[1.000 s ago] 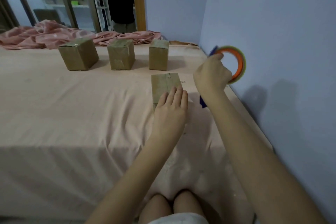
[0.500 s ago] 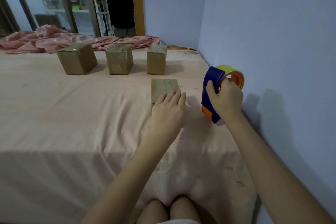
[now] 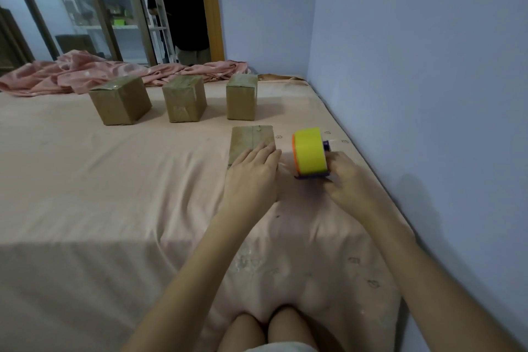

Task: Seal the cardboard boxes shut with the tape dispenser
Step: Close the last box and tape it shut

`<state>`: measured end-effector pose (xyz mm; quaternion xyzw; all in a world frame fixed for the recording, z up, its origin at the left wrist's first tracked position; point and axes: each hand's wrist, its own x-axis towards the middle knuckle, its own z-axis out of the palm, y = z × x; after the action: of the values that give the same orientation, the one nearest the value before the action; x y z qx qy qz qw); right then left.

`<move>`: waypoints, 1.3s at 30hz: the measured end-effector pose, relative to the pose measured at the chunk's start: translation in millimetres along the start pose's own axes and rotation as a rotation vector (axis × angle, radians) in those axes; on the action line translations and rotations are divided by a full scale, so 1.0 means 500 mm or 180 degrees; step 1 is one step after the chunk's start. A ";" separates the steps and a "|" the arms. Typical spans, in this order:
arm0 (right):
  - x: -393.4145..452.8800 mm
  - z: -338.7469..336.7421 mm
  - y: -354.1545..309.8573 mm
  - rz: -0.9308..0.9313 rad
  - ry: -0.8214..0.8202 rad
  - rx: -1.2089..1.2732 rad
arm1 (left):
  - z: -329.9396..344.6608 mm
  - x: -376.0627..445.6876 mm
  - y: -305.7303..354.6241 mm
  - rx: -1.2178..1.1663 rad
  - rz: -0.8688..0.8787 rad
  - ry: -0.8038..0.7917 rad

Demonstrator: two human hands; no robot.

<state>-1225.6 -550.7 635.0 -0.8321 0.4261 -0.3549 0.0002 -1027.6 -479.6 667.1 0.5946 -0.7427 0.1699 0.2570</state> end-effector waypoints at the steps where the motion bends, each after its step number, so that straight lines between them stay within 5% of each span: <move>1: -0.008 0.002 0.002 0.0064 -0.0065 0.0049 | 0.000 -0.001 0.000 -0.0007 0.0012 -0.0001; 11: -0.070 -0.023 0.000 0.1062 -0.0170 0.1379 | 0.003 -0.006 -0.006 -0.0228 0.0065 0.0130; 16: -0.065 -0.039 -0.046 0.0823 0.1713 0.1092 | -0.004 -0.014 -0.017 -0.0110 0.0357 0.0017; 18: -0.051 -0.048 -0.093 0.0518 0.1926 0.1198 | -0.019 -0.018 -0.020 -0.0501 0.0572 0.0197; 20: -0.037 -0.046 -0.144 0.0244 0.1632 0.1398 | -0.034 -0.030 -0.028 -0.1494 0.0244 0.0535; 22: -0.026 -0.028 -0.186 0.0231 0.1076 0.1692 | -0.043 -0.051 -0.046 -0.2525 -0.0696 0.0915; 25: -0.015 0.012 -0.215 0.0741 0.0118 0.2352 | -0.033 -0.081 -0.069 -0.3480 -0.1864 0.0541; 31: -0.008 0.084 -0.219 0.1424 -0.0322 0.3130 | 0.016 -0.102 -0.048 -0.3770 -0.1799 -0.0038; 35: -0.009 0.110 -0.227 0.1554 -0.0088 0.3728 | 0.028 -0.087 -0.045 -0.3979 -0.1877 0.0108; 39: -0.009 0.114 -0.245 0.1511 0.0318 0.3483 | 0.034 -0.102 -0.035 -0.4148 -0.1826 0.0307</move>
<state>-1106.7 -486.7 626.7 -0.5755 0.3552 -0.5517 0.4881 -1005.3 -452.8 622.7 0.4838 -0.4953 -0.3567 0.6272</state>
